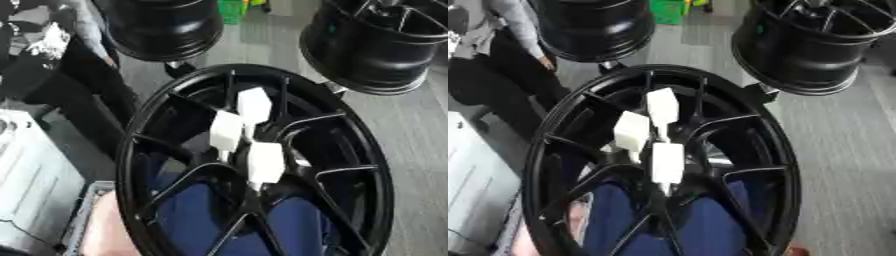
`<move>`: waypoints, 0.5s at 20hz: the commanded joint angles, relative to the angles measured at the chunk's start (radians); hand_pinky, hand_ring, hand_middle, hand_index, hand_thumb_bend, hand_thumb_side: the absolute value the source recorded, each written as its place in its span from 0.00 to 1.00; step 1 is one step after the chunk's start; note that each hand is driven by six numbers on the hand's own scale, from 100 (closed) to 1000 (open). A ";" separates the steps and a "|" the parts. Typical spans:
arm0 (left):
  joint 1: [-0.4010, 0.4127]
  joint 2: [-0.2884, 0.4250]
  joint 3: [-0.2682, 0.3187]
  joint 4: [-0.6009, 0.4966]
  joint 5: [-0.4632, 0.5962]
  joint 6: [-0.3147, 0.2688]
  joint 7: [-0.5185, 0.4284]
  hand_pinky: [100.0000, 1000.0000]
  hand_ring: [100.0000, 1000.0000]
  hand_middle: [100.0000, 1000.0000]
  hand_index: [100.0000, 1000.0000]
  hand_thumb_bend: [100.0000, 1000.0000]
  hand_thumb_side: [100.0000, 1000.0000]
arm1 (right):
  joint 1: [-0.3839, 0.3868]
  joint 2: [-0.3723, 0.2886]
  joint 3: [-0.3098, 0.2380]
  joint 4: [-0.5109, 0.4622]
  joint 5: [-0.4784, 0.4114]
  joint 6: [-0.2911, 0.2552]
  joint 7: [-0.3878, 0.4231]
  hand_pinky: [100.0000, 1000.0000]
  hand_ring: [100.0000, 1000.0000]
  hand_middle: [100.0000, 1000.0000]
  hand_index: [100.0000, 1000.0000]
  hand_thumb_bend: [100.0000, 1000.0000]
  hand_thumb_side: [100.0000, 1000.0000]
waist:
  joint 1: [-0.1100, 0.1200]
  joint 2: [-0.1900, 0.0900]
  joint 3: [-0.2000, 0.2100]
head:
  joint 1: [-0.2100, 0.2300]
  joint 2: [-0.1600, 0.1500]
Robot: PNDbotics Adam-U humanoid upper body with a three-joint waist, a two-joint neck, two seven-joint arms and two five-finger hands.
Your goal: Pull the pin out of the wheel hub.
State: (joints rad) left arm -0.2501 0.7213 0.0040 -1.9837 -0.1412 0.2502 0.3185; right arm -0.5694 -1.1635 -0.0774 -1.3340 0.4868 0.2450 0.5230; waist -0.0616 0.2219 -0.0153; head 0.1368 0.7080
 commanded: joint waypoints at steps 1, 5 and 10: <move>-0.011 0.032 0.016 -0.016 -0.005 -0.001 0.007 0.72 0.85 0.72 0.74 0.38 0.72 | -0.009 -0.035 -0.031 -0.001 0.015 -0.024 0.047 0.89 0.90 0.84 0.87 0.14 0.11 | 0.003 -0.017 -0.003 | -0.006 0.007; -0.011 0.031 0.016 -0.016 -0.005 0.000 0.009 0.72 0.85 0.72 0.74 0.38 0.72 | -0.017 -0.032 -0.040 -0.005 0.024 -0.029 0.050 0.89 0.90 0.84 0.86 0.14 0.10 | 0.004 -0.017 -0.004 | -0.008 0.012; -0.013 0.032 0.016 -0.016 -0.006 0.000 0.009 0.72 0.85 0.72 0.74 0.38 0.72 | -0.027 -0.030 -0.050 -0.001 0.034 -0.025 0.026 0.89 0.88 0.82 0.84 0.09 0.09 | 0.005 -0.018 -0.004 | -0.005 0.014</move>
State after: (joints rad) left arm -0.2520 0.7213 0.0041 -1.9837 -0.1414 0.2515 0.3231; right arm -0.5814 -1.1587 -0.1068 -1.3338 0.5109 0.2184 0.5570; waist -0.0577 0.2219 -0.0182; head 0.1307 0.7201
